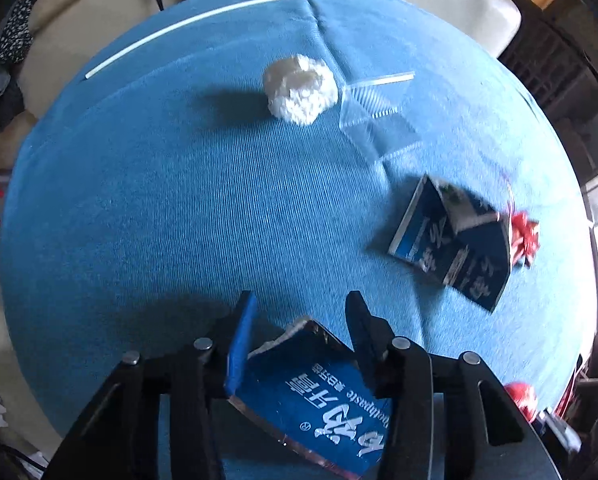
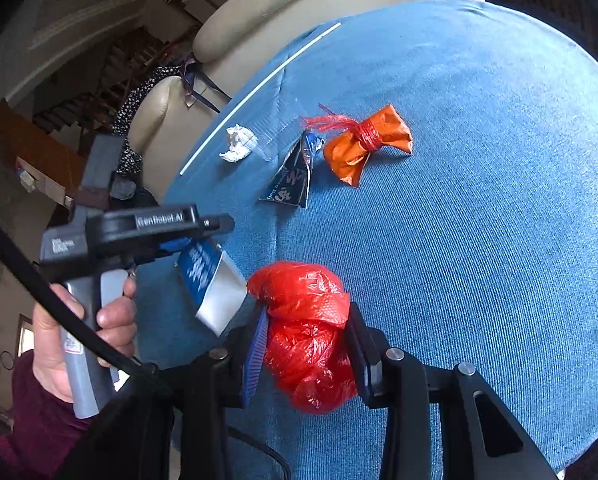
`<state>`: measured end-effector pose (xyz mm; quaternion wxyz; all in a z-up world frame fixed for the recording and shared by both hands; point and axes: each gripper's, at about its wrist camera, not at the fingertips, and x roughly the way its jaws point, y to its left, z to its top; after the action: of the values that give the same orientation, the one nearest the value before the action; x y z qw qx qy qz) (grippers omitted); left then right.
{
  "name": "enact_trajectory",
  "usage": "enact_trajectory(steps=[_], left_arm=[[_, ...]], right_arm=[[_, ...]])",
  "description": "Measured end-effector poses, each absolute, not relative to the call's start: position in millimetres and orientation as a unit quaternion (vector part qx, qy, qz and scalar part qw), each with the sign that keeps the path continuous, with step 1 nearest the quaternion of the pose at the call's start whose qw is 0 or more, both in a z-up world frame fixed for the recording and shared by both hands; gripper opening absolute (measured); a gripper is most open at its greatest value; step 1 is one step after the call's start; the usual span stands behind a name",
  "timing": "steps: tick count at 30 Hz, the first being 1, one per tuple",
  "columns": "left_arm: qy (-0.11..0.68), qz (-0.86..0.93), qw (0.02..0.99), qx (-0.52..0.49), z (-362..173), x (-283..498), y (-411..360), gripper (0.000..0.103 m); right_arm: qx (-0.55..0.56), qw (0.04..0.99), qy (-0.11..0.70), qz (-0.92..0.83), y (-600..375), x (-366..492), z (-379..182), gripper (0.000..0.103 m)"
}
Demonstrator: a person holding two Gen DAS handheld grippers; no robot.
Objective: Collect trash
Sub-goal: 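Grasp the blue toothpaste box with the left tool while the right tool holds the red bag, then lift the toothpaste box with the left tool while the right tool holds the red bag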
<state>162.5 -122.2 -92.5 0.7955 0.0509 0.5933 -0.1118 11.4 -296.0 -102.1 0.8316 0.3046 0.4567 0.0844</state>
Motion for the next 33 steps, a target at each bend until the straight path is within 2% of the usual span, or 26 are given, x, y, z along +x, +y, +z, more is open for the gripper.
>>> enact_trajectory(steps=[3, 4, 5, 6, 13, 15, 16, 17, 19, 25, 33], left_arm=[[0.582, -0.125, 0.8, 0.075, -91, 153, -120, 0.041], [0.579, -0.131, 0.8, 0.082, -90, 149, -118, 0.032], [0.578, -0.135, 0.8, 0.088, -90, 145, -118, 0.019], [0.58, -0.138, 0.797, 0.093, -91, 142, -117, 0.016], [0.561, -0.164, 0.805, 0.1, -92, 122, -116, 0.017], [0.554, -0.168, 0.809, 0.102, -89, 117, -115, 0.022], [0.549, -0.17, 0.812, 0.104, -87, 114, -115, 0.036], [0.544, -0.172, 0.814, 0.103, -84, 110, -118, 0.056], [0.529, -0.177, 0.824, 0.101, -77, 104, -118, 0.064], [0.525, -0.183, 0.828, 0.07, -56, 91, -99, 0.07], [0.54, -0.165, 0.825, 0.019, -53, 82, -80, 0.071]], right_arm=[[0.315, 0.828, 0.456, 0.09, -299, 12, -104, 0.04], [0.319, 0.827, 0.454, 0.092, -300, 12, -105, 0.04], [0.324, 0.826, 0.452, 0.094, -301, 11, -106, 0.04], [0.327, 0.825, 0.45, 0.096, -303, 10, -107, 0.04], [0.333, 0.825, 0.445, 0.104, -306, 7, -109, 0.04], [0.331, 0.826, 0.444, 0.106, -307, 6, -109, 0.04], [0.33, 0.826, 0.444, 0.107, -307, 6, -109, 0.04], [0.33, 0.826, 0.444, 0.108, -307, 6, -109, 0.04], [0.329, 0.826, 0.445, 0.11, -307, 7, -109, 0.04], [0.323, 0.829, 0.443, 0.114, -306, 6, -110, 0.04], [0.315, 0.832, 0.444, 0.107, -300, 2, -108, 0.04]])
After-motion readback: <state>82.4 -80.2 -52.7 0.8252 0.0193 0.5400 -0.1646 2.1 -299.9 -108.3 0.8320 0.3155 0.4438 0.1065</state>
